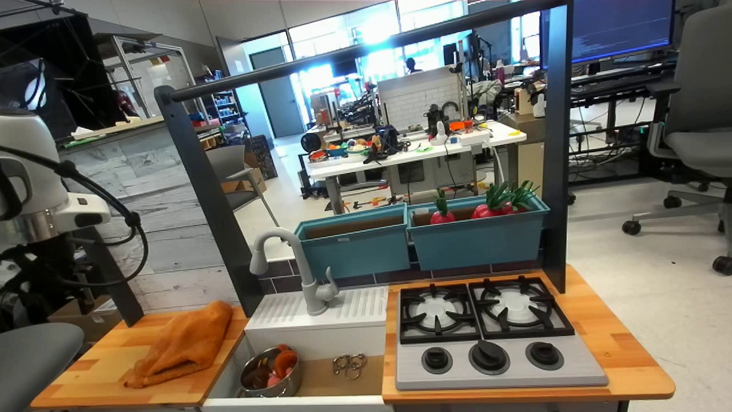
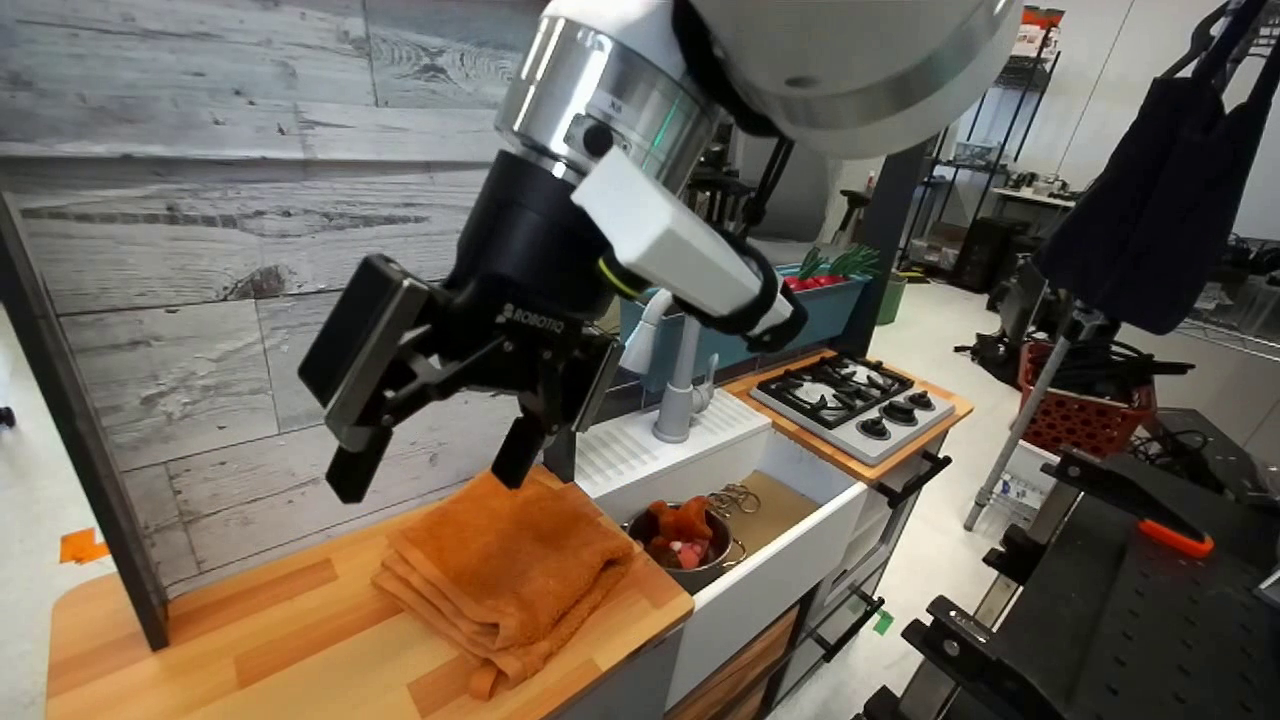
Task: Put the toys in the pot and wipe the counter with the orange towel
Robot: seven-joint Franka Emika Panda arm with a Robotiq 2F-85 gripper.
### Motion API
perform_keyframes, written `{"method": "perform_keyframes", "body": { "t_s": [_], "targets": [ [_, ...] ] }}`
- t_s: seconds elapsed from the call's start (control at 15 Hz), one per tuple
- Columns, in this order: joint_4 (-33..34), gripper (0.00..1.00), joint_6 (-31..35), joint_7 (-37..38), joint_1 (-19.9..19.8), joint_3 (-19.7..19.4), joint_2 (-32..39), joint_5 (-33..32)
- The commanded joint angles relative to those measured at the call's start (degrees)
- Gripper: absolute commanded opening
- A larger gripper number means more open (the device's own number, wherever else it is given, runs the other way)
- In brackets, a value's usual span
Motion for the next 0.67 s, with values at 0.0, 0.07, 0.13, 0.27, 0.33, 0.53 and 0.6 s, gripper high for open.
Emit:
{"method": "perform_keyframes", "body": {
  "t_s": [0.0,0.07,0.13,0.27,0.33,0.53,0.6],
  "targets": [
    [0.4,1.00,-0.2,-2.1,0.8,-0.4,-0.4,3.8],
    [0.4,1.00,-0.2,-2.2,0.5,0.1,-0.4,4.4],
    [-0.4,1.00,-1.2,-1.9,0.5,0.2,-1.7,4.4],
    [-2.6,1.00,0.5,-1.6,1.3,0.3,-4.9,4.3],
    [-3.6,1.00,1.2,-1.8,1.0,1.3,-6.1,4.8],
    [-7.7,1.00,6.2,-2.6,-0.6,5.8,-11.5,6.9],
    [-8.7,1.00,7.9,-3.0,-1.6,7.9,-13.0,8.0]
  ]
}}
